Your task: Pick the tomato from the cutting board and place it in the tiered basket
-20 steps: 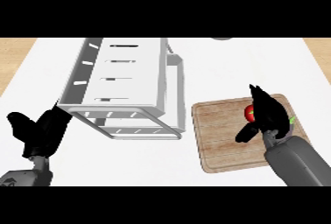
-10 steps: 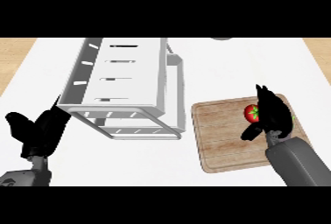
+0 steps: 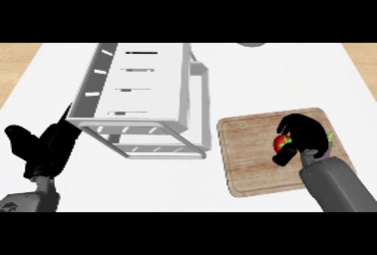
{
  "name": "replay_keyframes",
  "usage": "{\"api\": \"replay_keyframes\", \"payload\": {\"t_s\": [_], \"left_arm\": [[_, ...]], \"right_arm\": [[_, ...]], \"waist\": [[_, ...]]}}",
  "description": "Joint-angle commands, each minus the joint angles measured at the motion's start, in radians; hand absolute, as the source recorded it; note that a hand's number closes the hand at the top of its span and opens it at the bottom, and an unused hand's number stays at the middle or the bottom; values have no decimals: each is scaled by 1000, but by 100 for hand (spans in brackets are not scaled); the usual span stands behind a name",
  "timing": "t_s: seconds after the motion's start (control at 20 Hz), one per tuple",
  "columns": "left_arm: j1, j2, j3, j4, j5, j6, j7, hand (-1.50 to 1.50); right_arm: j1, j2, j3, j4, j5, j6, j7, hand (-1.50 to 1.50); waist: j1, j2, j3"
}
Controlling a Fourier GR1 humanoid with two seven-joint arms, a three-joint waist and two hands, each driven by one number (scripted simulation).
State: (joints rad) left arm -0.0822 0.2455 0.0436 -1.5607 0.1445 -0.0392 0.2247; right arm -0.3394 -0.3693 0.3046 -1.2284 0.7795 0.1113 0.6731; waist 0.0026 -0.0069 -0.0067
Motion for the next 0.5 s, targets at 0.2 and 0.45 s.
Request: {"api": "replay_keyframes", "payload": {"t_s": [0.2,0.45], "left_arm": [[41,-34,-21,-87,-24,12,58,0],[30,-42,-8,17,-37,-4,-45,0]], "right_arm": [[1,17,27,63,131,-25,-80,150],[-6,-96,45,84,126,-55,-360,150]], "waist": [[3,7,7],[1,9,7]]}}
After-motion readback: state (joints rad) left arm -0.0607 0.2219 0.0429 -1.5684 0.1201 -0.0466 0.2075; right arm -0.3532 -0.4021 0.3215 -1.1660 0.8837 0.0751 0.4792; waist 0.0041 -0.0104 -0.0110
